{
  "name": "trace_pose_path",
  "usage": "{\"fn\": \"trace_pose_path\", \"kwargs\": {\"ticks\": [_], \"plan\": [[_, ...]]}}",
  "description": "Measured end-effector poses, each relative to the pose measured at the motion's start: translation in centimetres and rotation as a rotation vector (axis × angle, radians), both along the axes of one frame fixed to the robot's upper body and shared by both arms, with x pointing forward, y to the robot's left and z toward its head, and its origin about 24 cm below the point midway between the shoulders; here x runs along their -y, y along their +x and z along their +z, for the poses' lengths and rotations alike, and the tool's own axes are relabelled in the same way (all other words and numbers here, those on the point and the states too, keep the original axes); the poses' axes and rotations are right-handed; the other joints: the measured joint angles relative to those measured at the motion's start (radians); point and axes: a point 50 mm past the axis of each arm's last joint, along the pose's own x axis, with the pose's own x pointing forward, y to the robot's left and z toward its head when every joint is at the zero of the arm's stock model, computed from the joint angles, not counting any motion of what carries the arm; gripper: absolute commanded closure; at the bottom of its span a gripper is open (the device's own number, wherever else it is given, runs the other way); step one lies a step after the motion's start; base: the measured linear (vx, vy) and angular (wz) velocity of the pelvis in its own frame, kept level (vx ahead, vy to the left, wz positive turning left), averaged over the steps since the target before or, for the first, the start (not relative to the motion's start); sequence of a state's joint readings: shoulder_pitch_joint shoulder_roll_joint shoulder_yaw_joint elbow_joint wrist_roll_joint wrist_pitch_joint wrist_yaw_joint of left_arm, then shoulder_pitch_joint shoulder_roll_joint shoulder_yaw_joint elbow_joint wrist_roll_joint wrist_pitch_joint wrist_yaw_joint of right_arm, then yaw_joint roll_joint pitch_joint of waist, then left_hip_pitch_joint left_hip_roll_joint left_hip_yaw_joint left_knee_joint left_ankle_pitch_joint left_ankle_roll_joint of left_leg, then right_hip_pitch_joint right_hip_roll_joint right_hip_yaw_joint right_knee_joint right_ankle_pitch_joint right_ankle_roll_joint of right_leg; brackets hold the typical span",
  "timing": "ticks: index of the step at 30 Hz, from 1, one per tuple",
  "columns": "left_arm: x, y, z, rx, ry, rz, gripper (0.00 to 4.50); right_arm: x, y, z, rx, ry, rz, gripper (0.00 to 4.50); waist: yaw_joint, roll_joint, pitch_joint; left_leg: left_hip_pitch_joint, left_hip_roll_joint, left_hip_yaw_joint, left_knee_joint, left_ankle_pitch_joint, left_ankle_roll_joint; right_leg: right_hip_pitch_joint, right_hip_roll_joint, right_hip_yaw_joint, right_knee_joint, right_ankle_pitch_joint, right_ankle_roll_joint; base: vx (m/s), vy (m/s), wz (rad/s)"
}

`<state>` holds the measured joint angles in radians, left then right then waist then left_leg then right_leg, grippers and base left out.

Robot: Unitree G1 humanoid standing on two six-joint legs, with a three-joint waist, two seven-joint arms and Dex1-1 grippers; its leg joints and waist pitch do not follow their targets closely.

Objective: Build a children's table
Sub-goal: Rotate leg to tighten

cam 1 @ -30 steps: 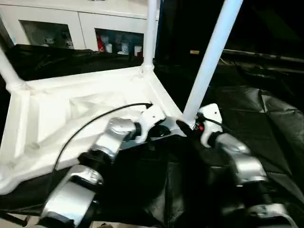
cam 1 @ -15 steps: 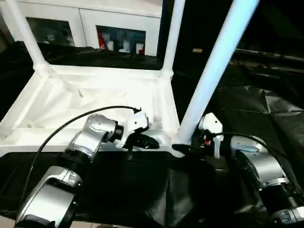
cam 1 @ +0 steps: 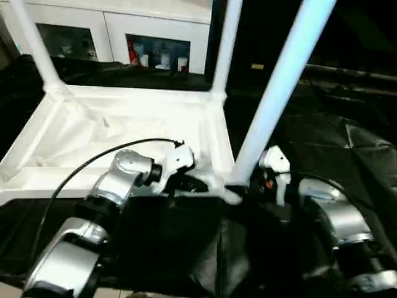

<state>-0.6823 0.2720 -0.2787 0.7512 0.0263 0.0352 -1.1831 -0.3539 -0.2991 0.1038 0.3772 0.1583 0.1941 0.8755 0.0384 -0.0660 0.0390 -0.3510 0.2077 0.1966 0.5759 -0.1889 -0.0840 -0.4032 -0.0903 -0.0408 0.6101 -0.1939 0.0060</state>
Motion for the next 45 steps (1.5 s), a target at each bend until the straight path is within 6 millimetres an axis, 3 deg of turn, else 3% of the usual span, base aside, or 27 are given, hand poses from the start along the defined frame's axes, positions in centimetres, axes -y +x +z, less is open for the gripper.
{"fn": "trace_pose_path", "kwargs": {"ticks": [7, 13, 15, 17, 22, 28, 33, 37, 42, 43, 45], "plan": [[3.9, 1.2, -0.5, 0.058, 0.0, 0.196, 4.5, -1.0, 1.9, -0.8, 0.0, 0.03, -0.454, 1.86, -0.004, 0.0, -0.002, 0.0, -0.001, 0.0, 0.002, 0.0, 0.0, 0.001, -0.001, 0.002, -0.001, -0.002, 0.004, 0.0, 0.0, 0.0], [5.6, 1.3, -0.8, 0.071, 0.0, 0.256, 4.5, -1.6, 2.6, -0.7, 0.018, -0.001, -0.607, 1.86, -0.003, 0.005, -0.005, 0.0, -0.001, 0.0, 0.001, 0.0, 0.0, 0.002, -0.001, 0.002, -0.002, 0.0, 0.002, 0.0, 0.0, 0.0], [5.7, 1.3, -0.8, 0.075, 0.001, 0.26, 4.5, -1.8, 2.8, -0.8, 0.027, 0.001, -0.625, 1.3, -0.004, 0.006, -0.005, 0.0, -0.001, 0.0, 0.001, 0.0, 0.0, 0.002, -0.001, 0.001, -0.002, 0.0, 0.002, 0.0, 0.0, 0.0], [5.7, 1.3, -0.7, 0.077, 0.001, 0.259, 4.5, -1.9, 2.8, -0.8, 0.032, -0.002, -0.623, 1.14, -0.004, 0.006, -0.005, 0.0, -0.001, 0.0, 0.0, 0.0, 0.0, 0.002, -0.001, 0.001, -0.002, 0.0, 0.002, 0.0, 0.0, 0.0], [5.2, 1.3, -0.6, 0.076, -0.004, 0.235, 4.5, -0.9, 2.6, -0.5, 0.047, -0.042, -0.473, 1.06, -0.004, 0.007, -0.005, -0.001, -0.001, -0.001, -0.001, 0.0, 0.0, 0.001, -0.001, 0.001, -0.002, 0.0, 0.003, 0.0, 0.0, 0.0], [1.8, 0.9, -0.1, 0.033, -0.007, 0.082, 4.5, 1.3, 0.7, 0.3, 0.046, -0.093, -0.084, 1.06, -0.002, 0.007, -0.003, -0.002, 0.0, -0.001, -0.005, 0.0, 0.0, 0.0, 0.001, -0.001, -0.002, -0.001, 0.003, 0.0, 0.0, 0.0], [0.6, 0.4, 0.2, -0.004, -0.006, -0.013, 4.5, 2.0, -0.2, 1.0, 0.013, -0.108, 0.094, 1.06, -0.002, 0.005, -0.001, -0.003, 0.0, 0.0, -0.003, 0.0, 0.001, -0.001, 0.0, 0.0, -0.003, -0.001, 0.003, 0.0, 0.0, 0.0], [-0.7, -0.1, 0.3, -0.05, -0.005, -0.066, 4.5, 1.7, -0.7, 1.1, -0.012, -0.091, 0.182, 1.06, -0.004, 0.003, 0.0, -0.003, 0.0, 0.0, -0.003, 0.0, 0.0, -0.001, 0.0, -0.001, -0.003, -0.001, 0.003, 0.0, 0.0, 0.0], [-0.7, -0.8, 0.3, -0.087, -0.008, -0.124, 4.5, 0.8, -1.0, 0.9, -0.03, -0.079, 0.25, 1.06, 0.002, 0.003, 0.0, -0.004, 0.0, 0.001, -0.003, 0.0, 0.001, -0.001, 0.0, -0.001, -0.003, -0.002, 0.002, 0.0, 0.0, 0.0], [-0.8, -0.8, 0.3, -0.088, -0.008, -0.124, 4.5, 0.8, -1.0, 0.9, -0.031, -0.079, 0.252, 1.31, 0.002, 0.003, 0.0, -0.003, 0.0, 0.001, -0.003, 0.0, 0.001, -0.001, 0.0, -0.001, -0.003, -0.002, 0.002, 0.0, 0.0, 0.0], [-0.8, -0.8, 0.3, -0.088, -0.009, -0.126, 4.5, 0.7, -1.0, 0.8, -0.038, -0.075, 0.251, 1.39, 0.002, 0.003, 0.0, -0.003, 0.0, 0.001, -0.003, 0.0, 0.001, -0.001, 0.0, -0.001, -0.003, -0.001, 0.002, 0.0, 0.0, 0.0]]}}
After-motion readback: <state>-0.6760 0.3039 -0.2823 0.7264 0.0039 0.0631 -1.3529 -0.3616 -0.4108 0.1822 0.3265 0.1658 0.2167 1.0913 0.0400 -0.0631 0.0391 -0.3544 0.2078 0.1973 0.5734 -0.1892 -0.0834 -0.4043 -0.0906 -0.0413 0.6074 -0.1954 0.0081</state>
